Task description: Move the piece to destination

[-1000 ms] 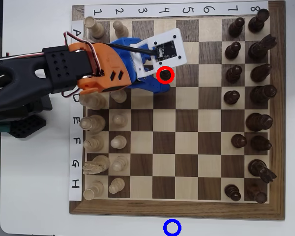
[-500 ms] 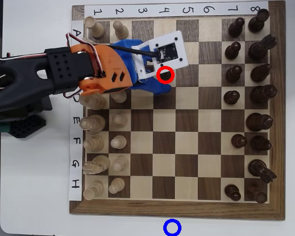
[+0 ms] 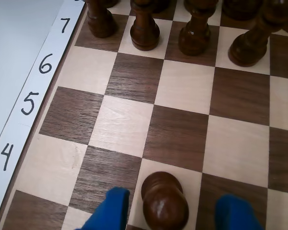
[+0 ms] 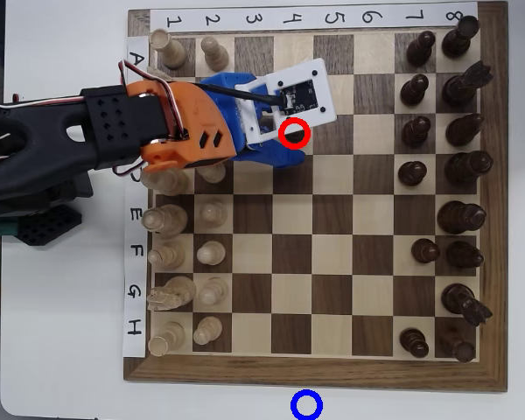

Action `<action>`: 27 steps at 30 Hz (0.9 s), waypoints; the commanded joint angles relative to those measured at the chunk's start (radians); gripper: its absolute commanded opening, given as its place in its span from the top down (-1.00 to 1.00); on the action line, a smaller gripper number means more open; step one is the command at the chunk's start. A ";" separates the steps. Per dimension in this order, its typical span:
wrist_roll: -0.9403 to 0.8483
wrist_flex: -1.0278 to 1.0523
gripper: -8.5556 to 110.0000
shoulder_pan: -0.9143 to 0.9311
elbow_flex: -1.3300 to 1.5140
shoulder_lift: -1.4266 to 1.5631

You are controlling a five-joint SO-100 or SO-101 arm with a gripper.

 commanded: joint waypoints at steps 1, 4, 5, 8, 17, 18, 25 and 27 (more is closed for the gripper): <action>0.193 -0.061 0.51 0.031 -0.153 0.023; 0.199 -0.061 0.51 0.026 -0.166 0.021; 0.201 -0.061 0.52 0.025 -0.169 0.020; 0.212 -0.060 0.54 0.023 -0.175 0.018; 0.311 0.005 0.71 0.028 -0.196 0.015; 0.316 0.005 0.73 0.029 -0.198 0.015; 0.350 0.026 0.85 0.038 -0.213 0.017; 0.360 0.026 0.86 0.043 -0.216 0.014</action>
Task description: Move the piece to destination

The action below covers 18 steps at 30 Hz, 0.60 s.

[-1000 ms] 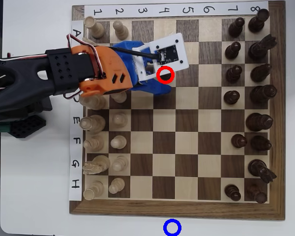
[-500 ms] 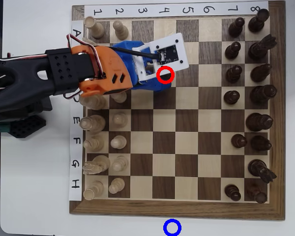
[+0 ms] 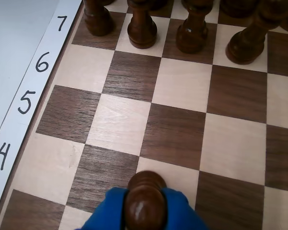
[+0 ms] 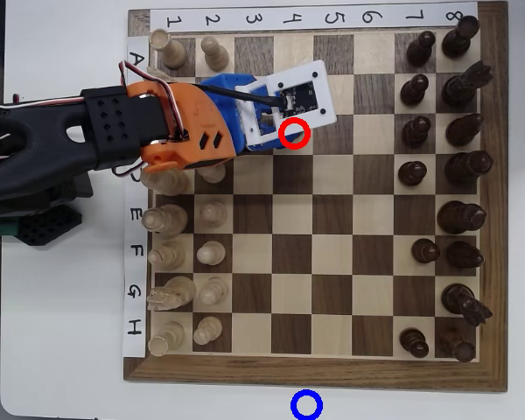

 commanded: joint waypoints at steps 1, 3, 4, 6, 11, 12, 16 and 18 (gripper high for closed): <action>0.362 0.014 0.86 0.038 -0.213 0.011; 0.365 0.008 0.86 0.044 -0.216 0.008; 0.368 0.015 0.86 0.046 -0.221 0.008; 0.368 0.029 0.86 0.051 -0.229 0.011; 0.368 0.097 0.86 0.061 -0.284 0.051; 0.368 0.115 0.86 0.061 -0.302 0.058; 0.364 0.196 0.86 0.061 -0.388 0.098; 0.356 0.241 0.86 0.060 -0.439 0.121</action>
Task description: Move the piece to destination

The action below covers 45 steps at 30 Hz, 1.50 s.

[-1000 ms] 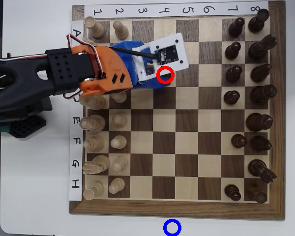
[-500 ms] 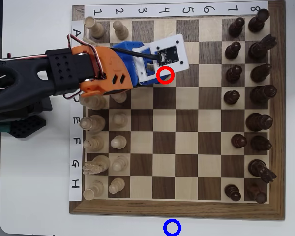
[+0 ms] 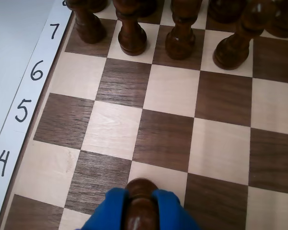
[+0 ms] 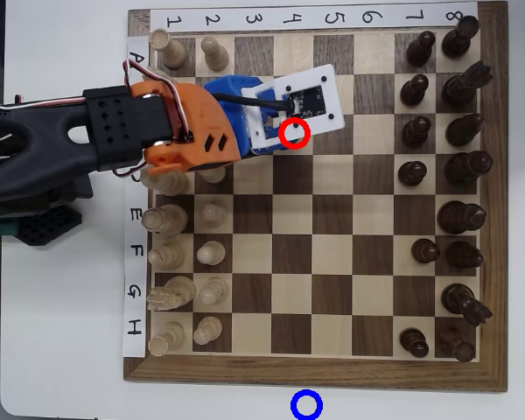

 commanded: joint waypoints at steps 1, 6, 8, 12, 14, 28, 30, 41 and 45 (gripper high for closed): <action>0.348 0.133 0.86 0.035 -0.356 0.132; 0.262 0.210 0.86 0.043 -0.445 0.176; 0.224 0.242 0.86 0.058 -0.479 0.184; 0.143 0.288 0.86 0.103 -0.546 0.186; 0.100 0.308 0.86 0.127 -0.583 0.183; -0.123 0.509 0.86 0.325 -0.776 0.129; -0.152 0.459 0.86 0.354 -0.732 0.135; -0.298 0.212 0.86 0.537 -0.612 0.067; -0.347 0.117 0.86 0.594 -0.589 0.029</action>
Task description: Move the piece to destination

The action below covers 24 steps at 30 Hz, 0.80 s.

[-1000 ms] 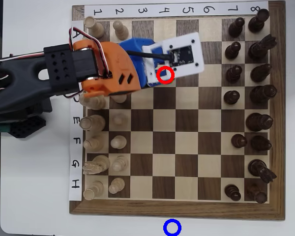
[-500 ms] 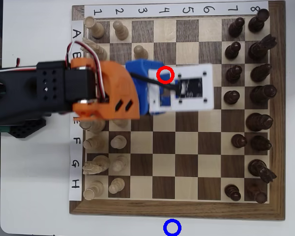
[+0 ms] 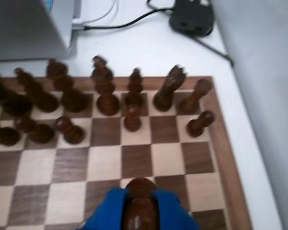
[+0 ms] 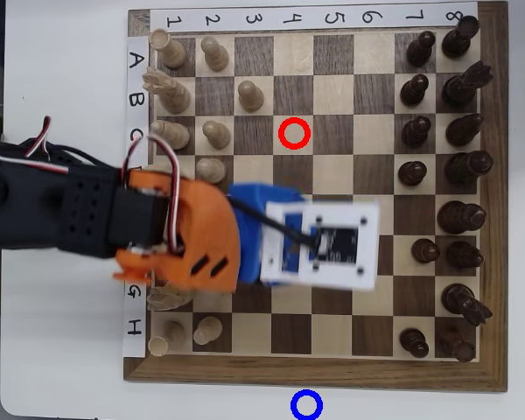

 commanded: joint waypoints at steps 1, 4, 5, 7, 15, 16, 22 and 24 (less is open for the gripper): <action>-0.114 -0.215 0.86 0.152 -0.071 0.020; -0.141 -0.288 0.86 0.195 -0.043 -0.015; -0.149 -0.308 0.86 0.210 -0.037 -0.032; -0.160 -0.337 0.86 0.242 -0.032 -0.063; -0.218 -0.462 0.86 0.347 -0.006 -0.181; -0.224 -0.477 0.86 0.357 -0.006 -0.192; -0.255 -0.557 0.86 0.399 0.020 -0.252; -0.264 -0.589 0.86 0.407 0.038 -0.268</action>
